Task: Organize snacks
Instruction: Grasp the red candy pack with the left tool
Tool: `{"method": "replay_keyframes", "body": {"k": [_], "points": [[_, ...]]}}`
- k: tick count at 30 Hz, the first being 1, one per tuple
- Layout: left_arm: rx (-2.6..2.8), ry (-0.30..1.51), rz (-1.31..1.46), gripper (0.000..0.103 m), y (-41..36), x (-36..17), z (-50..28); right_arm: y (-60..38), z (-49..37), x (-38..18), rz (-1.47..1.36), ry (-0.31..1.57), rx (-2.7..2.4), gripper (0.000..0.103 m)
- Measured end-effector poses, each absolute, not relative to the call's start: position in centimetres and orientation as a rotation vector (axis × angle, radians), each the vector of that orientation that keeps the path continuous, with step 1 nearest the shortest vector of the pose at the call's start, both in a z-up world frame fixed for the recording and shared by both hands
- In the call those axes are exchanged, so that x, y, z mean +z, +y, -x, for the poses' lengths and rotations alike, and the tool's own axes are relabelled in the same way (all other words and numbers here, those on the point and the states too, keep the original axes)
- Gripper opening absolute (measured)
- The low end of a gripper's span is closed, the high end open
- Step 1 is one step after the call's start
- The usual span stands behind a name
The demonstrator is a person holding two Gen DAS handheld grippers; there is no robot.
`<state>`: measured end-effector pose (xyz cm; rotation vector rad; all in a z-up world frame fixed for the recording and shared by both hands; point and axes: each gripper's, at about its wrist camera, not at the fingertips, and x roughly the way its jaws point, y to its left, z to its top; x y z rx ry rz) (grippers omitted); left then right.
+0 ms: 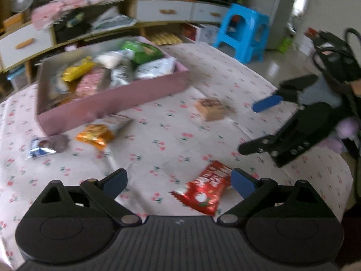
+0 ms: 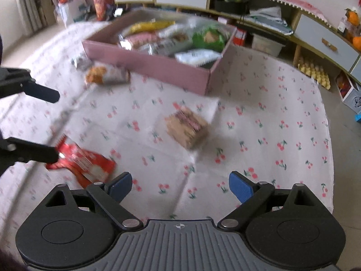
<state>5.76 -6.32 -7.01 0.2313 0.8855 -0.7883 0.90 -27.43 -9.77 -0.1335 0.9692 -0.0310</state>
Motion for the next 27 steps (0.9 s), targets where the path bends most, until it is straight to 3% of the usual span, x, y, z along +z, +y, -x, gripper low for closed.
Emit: {"method": "replay_keyframes", "body": {"k": [6, 14, 19, 27], "points": [[-0.882, 0.953, -0.256, 0.074, -7.9, -8.3, -6.1, -28.5, -1.1, -10.8, 0.114, 0.986, -0.038, 0.099], [-0.906, 0.977, -0.304, 0.063, -9.0, -9.0, -6.1, -29.6, -1.1, -11.4, 0.073, 0.95, -0.015, 0.103], [-0.891, 0.978, -0.342, 0.038, -9.4, -8.9, -6.1, -29.5, -1.8, -11.3, 0.077, 0.949, -0.02, 0.103], [-0.696, 0.937, -0.346, 0.038, -8.5, -8.6, -7.4, -28.3, -2.8, -11.1, 0.176, 0.879, -0.052, 0.103]]}}
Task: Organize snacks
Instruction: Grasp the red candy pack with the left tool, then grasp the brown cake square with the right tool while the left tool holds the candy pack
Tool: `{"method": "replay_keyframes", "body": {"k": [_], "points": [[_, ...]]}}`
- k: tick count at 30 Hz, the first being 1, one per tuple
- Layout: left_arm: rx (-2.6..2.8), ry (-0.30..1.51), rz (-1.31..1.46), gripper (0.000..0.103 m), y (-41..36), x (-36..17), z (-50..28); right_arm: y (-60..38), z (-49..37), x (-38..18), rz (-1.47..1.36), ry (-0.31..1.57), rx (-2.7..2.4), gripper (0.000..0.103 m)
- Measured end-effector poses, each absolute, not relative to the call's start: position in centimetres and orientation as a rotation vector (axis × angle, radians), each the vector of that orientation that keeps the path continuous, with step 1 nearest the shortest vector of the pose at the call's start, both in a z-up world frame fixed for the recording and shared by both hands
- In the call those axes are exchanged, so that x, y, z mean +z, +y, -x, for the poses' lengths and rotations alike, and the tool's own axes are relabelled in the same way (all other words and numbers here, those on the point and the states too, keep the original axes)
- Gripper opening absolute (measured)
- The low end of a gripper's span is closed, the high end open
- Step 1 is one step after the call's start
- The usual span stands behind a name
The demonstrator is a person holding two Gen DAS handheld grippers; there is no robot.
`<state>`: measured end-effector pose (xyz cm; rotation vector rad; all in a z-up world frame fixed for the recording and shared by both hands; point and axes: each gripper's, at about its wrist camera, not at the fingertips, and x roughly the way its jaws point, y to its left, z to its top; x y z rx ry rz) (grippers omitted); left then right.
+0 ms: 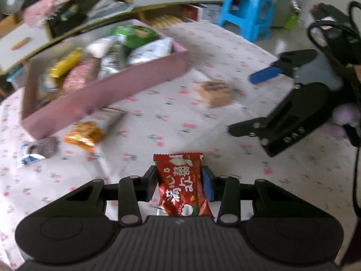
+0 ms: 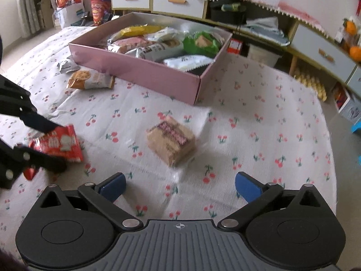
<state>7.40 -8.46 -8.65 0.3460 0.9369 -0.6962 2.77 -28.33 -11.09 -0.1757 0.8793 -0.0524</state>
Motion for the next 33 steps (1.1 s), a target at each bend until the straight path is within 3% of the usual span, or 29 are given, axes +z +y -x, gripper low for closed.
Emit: {"method": "replay_keyframes", "body": {"k": [6, 10, 17, 33], "points": [[-0.517, 0.908, -0.315, 0.039, -6.7, -8.5, -9.0, -28.2, -4.0, -11.1, 0.177, 0.854, -0.087, 0.102], [-0.453, 0.904, -0.295, 0.045, -5.8, -8.3, -9.5, -28.2, -4.7, -11.2, 0.16, 0.836, -0.102, 0.101], [-0.428, 0.922, -0.303, 0.053, -5.3, -8.4, -8.7, -27.7, -5.3, -10.9, 0.116, 0.833, -0.058, 0.083], [-0.406, 0.945, -0.282, 0.05, -5.4, -8.6, -9.0, -25.5, -5.1, -10.3, 0.086, 0.882, 0.066, 0.081]]}}
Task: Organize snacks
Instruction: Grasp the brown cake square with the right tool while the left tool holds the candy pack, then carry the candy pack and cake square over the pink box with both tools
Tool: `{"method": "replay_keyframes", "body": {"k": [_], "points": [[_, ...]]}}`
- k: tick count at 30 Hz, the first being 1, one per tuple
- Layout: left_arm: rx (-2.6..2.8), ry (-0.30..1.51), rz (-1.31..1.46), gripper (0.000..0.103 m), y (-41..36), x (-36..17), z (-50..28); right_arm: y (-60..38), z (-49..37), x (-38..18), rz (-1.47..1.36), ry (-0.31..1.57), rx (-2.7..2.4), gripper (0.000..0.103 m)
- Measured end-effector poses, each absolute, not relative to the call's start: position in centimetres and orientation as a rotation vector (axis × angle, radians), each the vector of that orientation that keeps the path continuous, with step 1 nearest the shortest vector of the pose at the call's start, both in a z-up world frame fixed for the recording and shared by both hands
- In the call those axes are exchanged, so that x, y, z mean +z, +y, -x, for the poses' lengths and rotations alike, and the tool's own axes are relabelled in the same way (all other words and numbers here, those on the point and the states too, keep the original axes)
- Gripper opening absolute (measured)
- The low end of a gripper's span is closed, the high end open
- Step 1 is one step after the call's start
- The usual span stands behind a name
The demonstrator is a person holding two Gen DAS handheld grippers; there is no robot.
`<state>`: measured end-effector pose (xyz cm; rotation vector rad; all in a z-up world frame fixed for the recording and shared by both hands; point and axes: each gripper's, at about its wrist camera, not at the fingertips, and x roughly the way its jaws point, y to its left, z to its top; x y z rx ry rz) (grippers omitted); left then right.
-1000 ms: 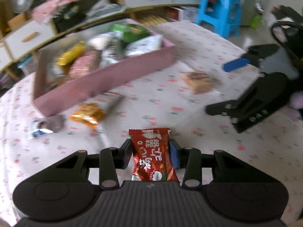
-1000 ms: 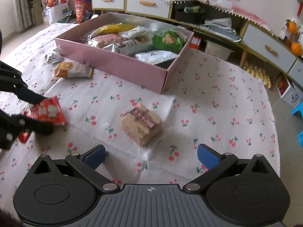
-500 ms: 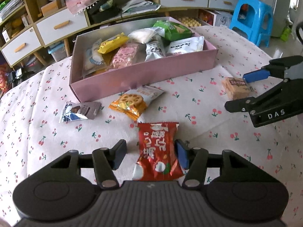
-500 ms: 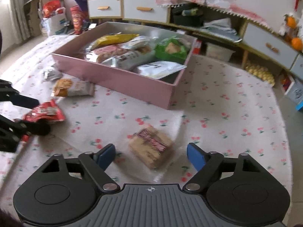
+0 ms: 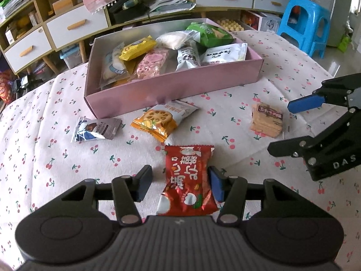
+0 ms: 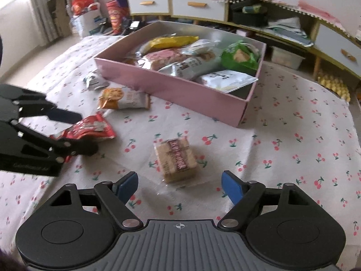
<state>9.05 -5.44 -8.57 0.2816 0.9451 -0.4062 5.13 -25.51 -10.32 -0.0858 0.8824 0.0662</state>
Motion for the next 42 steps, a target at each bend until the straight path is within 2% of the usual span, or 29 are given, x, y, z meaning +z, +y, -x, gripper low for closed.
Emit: {"method": "replay_keyframes", "body": {"k": [16, 22, 24, 25, 42], "points": [[-0.38, 0.968, -0.252, 0.037, -5.1, -8.4, -9.3, -23.8, -6.2, -10.9, 0.186, 0.835, 0.008, 0.08], [-0.378, 0.976, -0.232, 0.034, -4.9, -8.2, -9.5, -23.3, -6.5, -10.6, 0.166, 0.851, 0.044, 0.055], [-0.375, 0.98, -0.223, 0.033, -4.8, -8.1, -9.7, -23.0, -6.6, -10.4, 0.167, 0.859, 0.048, 0.039], [-0.374, 0.985, -0.215, 0.033, -4.7, -8.0, -9.8, -23.0, -6.6, -10.3, 0.158, 0.865, 0.049, 0.038], [-0.372, 1.016, -0.031, 0.033, -2.4, -6.1, -10.9, -24.9, -6.7, -7.4, -0.126, 0.92, 0.023, 0.037]]}}
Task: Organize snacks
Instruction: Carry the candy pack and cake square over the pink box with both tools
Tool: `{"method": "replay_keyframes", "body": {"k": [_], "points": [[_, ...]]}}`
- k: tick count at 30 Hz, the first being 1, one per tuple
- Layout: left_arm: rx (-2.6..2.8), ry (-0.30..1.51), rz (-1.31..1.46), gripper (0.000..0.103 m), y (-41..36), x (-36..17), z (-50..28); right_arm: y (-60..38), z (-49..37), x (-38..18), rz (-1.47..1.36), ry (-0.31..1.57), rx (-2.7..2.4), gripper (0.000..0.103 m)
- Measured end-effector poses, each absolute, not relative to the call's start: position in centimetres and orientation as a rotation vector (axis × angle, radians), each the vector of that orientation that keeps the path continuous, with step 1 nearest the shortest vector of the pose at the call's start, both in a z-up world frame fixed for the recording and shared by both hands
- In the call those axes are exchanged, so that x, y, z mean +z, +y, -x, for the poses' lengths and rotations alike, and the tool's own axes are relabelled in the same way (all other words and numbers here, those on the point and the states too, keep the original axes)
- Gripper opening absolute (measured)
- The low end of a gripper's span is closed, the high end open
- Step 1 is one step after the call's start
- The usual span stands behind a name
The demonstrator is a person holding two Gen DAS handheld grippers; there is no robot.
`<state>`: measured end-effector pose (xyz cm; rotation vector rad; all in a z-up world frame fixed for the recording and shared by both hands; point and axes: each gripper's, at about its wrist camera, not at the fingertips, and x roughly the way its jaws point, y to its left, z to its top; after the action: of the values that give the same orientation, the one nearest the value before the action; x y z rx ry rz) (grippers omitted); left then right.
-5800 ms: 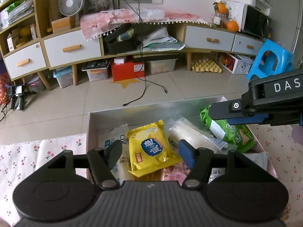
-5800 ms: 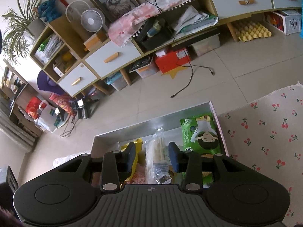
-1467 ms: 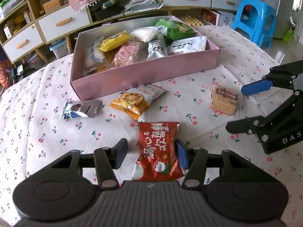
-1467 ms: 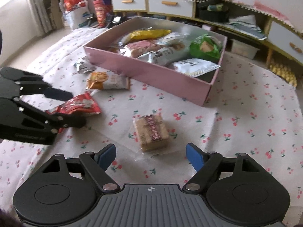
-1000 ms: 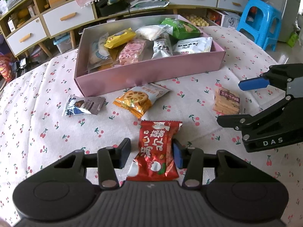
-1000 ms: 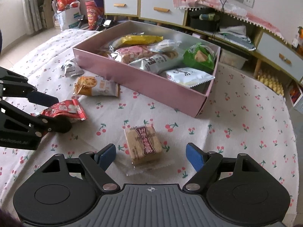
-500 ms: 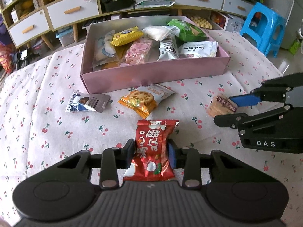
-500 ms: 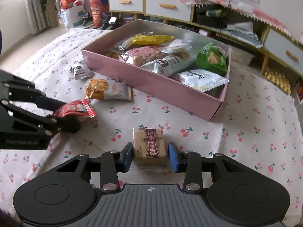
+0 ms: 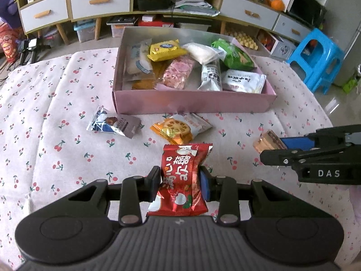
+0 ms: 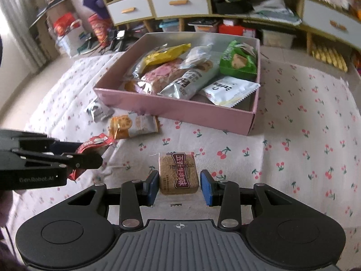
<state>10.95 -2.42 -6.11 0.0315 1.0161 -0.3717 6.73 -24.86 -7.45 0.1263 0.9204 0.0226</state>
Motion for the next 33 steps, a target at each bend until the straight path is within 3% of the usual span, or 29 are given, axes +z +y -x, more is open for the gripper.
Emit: {"method": "replay_keyframes", "body": {"k": [13, 24, 33], "points": [[-0.388, 0.996, 0.096, 0.033, -1.1, -4.0, -10.9, -25.3, -6.4, -5.4, -0.259, 0.898, 0.009, 0.037], [-0.388, 0.994, 0.142, 0.033, -1.1, -3.7, -10.7, -28.5, -9.0, -3.5, -0.438, 0.65, -0.101, 0.037], [-0.38, 0.982, 0.179, 0.033, -0.8, -3.3, -11.1, -29.0, -11.2, -5.0, -0.476, 0.603, -0.178, 0.038]]}}
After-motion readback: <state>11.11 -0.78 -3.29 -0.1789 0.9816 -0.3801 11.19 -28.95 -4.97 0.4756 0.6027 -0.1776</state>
